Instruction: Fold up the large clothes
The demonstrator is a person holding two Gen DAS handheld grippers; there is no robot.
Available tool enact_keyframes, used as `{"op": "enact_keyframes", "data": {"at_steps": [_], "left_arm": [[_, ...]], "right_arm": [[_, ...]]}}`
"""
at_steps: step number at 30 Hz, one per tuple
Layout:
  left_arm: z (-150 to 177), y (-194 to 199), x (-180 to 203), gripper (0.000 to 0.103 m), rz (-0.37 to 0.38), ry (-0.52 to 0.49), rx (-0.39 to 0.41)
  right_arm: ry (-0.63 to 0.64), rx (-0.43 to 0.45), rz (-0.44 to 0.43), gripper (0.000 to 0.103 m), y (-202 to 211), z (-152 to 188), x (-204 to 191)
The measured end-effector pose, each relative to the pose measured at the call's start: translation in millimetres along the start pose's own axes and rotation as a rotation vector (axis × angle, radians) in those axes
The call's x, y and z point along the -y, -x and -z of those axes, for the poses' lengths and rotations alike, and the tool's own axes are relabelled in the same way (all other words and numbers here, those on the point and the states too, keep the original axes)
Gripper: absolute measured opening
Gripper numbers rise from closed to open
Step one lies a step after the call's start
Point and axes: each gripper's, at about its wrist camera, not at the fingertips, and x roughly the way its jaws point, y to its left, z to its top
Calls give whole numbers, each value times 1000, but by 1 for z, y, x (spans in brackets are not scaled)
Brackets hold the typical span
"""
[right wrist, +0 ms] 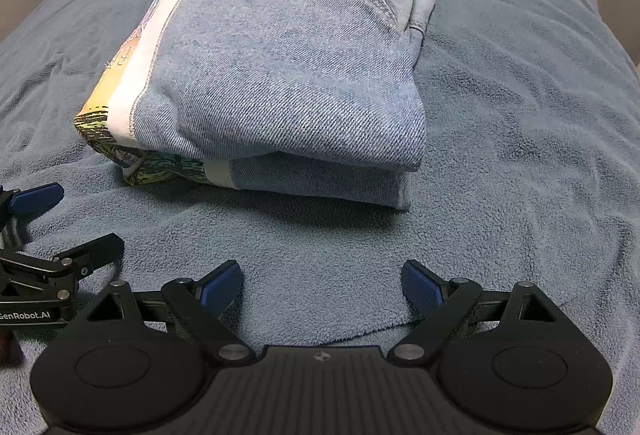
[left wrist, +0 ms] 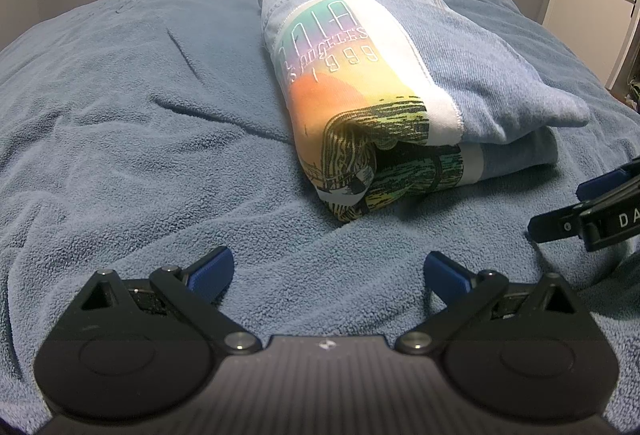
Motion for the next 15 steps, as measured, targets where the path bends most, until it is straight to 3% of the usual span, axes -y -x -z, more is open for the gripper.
{"op": "enact_keyframes", "data": {"at_steps": [15], "left_arm": [[0, -1, 0, 103, 0, 0, -1]], "right_arm": [[-1, 0, 0, 90, 0, 0, 0]]}}
